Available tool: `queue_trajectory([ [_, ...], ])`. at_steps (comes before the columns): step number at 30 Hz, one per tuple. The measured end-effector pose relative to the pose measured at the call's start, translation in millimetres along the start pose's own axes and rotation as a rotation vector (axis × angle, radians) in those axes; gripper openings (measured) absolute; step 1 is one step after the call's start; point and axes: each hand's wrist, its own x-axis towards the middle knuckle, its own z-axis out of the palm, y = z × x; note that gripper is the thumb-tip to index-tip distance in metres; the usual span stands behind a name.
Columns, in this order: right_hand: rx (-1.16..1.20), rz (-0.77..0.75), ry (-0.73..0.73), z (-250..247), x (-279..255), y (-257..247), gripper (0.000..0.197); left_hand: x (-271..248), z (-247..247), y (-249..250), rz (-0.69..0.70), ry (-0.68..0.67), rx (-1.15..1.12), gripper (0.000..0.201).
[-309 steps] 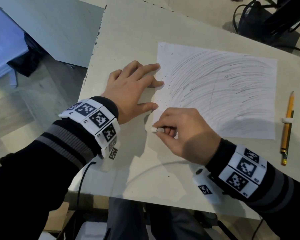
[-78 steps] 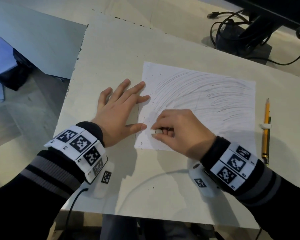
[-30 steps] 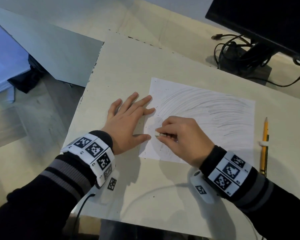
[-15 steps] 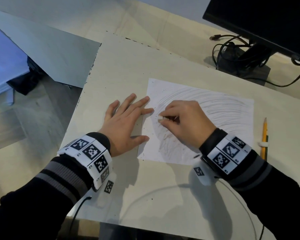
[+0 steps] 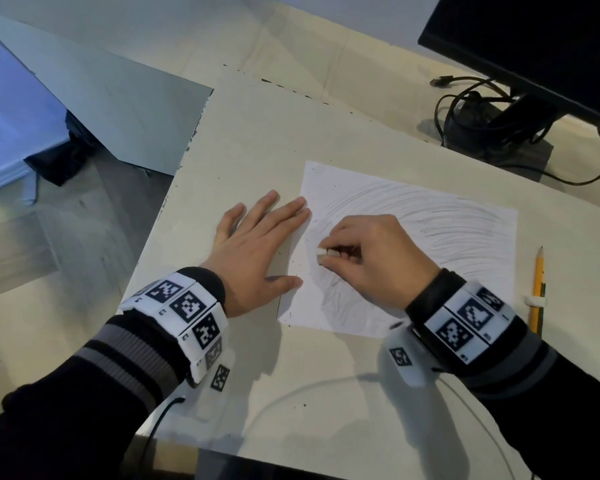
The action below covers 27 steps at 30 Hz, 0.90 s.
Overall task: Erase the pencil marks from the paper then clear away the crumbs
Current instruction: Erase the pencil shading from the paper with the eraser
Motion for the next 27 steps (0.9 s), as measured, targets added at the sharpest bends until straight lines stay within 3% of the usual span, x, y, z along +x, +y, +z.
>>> queue_trajectory([
  [4,-0.042,-0.005,0.12,-4.6,25.1,6.8,0.009,0.2,-1.5,0.8,-0.01,-0.01,-0.001,0.091],
  [9,-0.019,-0.047,-0.005,0.9,4.5,-0.1,0.008,-0.2,-1.4,1.1,-0.012,-0.012,0.008,0.092],
  [14,-0.068,0.011,0.156,-6.7,26.1,9.7,0.009,0.1,-2.4,2.0,-0.014,-0.018,-0.005,0.092],
  [18,-0.018,-0.042,-0.026,3.7,5.1,-4.7,0.008,-0.2,-1.3,1.5,-0.013,-0.006,-0.002,0.092],
  [24,-0.031,0.074,0.176,-7.1,29.2,9.1,0.01,0.3,-0.7,1.1,-0.008,-0.007,0.002,0.094],
  [27,-0.045,0.008,0.067,-3.1,23.2,-1.3,0.008,0.0,0.8,-0.4,0.0,0.004,0.006,0.093],
])
